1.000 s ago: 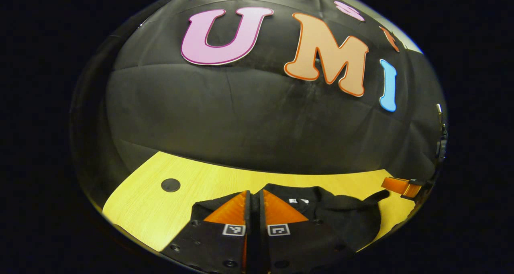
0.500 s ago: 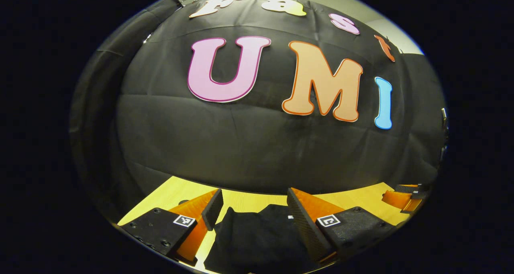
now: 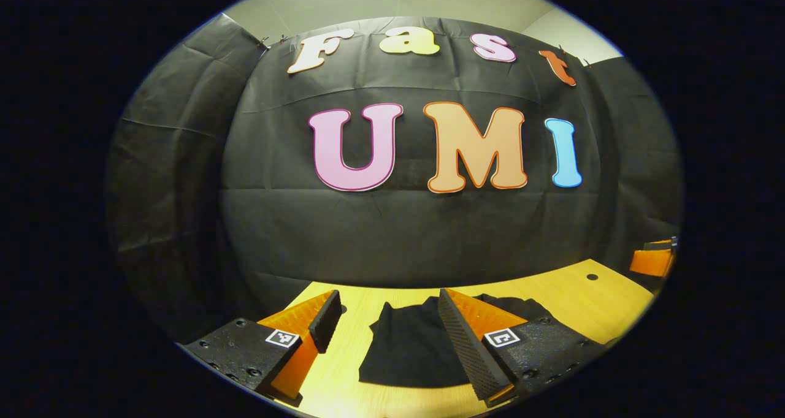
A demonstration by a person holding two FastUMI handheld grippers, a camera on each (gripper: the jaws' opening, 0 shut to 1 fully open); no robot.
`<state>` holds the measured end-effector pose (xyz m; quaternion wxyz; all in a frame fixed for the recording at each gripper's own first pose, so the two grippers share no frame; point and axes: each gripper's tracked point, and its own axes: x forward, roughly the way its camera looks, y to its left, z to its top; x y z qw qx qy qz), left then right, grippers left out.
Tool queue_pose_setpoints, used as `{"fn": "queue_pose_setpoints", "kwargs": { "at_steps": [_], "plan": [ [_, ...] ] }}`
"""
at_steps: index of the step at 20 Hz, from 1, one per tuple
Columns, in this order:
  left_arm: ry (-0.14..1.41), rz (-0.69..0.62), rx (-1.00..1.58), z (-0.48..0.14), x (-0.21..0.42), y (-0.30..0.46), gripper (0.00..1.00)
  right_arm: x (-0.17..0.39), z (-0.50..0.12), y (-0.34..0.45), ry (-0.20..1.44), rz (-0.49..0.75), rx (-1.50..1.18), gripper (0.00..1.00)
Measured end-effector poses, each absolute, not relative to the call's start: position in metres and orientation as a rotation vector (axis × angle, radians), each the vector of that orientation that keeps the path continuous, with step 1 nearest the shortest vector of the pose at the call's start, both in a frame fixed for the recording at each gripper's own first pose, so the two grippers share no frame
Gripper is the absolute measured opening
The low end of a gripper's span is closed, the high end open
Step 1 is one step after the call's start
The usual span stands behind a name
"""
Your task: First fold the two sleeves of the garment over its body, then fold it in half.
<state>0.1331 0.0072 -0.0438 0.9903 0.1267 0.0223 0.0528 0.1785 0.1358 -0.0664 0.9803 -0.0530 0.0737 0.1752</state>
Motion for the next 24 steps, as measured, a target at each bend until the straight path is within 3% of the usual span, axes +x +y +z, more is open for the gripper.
{"fn": "queue_pose_setpoints", "kwargs": {
  "at_steps": [1,6,11,14,15,16,17,18,21,24],
  "plan": [
    [0.046,0.11,0.246,-0.043,0.121,0.005,0.93,0.166,-0.067,0.127,0.149,0.348,-0.11,0.97],
    [0.028,0.113,0.288,-0.034,0.074,-0.005,0.93,0.12,-0.07,0.108,0.144,0.347,-0.094,0.94],
    [0.066,0.069,0.292,-0.044,0.042,-0.023,0.93,0.096,-0.084,0.093,0.167,0.327,-0.067,0.97],
    [0.084,0.074,0.264,-0.05,0.044,-0.026,0.94,0.092,-0.085,0.088,0.171,0.32,-0.042,0.97],
    [0.086,0.073,0.258,-0.05,0.046,-0.028,0.94,0.091,-0.085,0.087,0.175,0.32,-0.038,0.93],
    [0.081,0.07,0.255,-0.047,0.047,-0.029,0.96,0.091,-0.086,0.087,0.176,0.318,-0.038,0.97],
    [0.072,0.063,0.255,-0.044,0.048,-0.03,0.94,0.091,-0.085,0.086,0.174,0.314,-0.039,0.93],
    [0.068,0.054,0.258,-0.043,0.051,-0.031,0.94,0.091,-0.086,0.085,0.173,0.307,-0.039,0.97],
    [0.112,0.025,0.262,-0.056,0.057,-0.028,0.95,0.086,-0.092,0.086,0.199,0.285,-0.013,0.93],
    [0.145,-0.02,0.25,-0.064,0.067,-0.027,0.95,0.083,-0.097,0.084,0.204,0.226,-0.002,0.97]
  ]
}}
